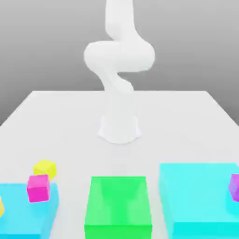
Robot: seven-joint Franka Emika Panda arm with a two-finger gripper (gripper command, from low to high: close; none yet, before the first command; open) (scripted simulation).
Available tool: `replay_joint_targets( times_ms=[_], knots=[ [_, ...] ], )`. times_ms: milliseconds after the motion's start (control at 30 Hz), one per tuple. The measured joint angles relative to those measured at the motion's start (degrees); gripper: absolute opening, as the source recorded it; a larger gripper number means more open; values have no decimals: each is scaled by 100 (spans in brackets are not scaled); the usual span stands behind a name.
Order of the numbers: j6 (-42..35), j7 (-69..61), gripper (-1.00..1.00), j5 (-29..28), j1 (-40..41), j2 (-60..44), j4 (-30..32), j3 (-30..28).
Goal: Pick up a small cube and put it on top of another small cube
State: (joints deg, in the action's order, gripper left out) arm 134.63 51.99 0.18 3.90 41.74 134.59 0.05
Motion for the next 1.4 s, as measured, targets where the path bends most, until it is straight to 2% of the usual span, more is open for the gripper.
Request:
replay_joint_targets(
  times_ms=[467, 833, 1067, 1100, 1300, 1400],
  knots=[
    [1601, 3536, 0, -3, 2087, -2305, 1578, -47],
    [2850, 6261, 0, -18, 3376, -4098, 2786, -510],
    [3987, 6251, 0, 298, 3673, -5513, 2654, -160],
    [4126, 6238, -100, 313, 3718, -5680, 2625, -111],
    [4210, 6238, -100, 314, 3742, -5764, 2609, -86],
    [3907, 6287, -100, 252, 3689, -5398, 2676, -154]
  ],
)
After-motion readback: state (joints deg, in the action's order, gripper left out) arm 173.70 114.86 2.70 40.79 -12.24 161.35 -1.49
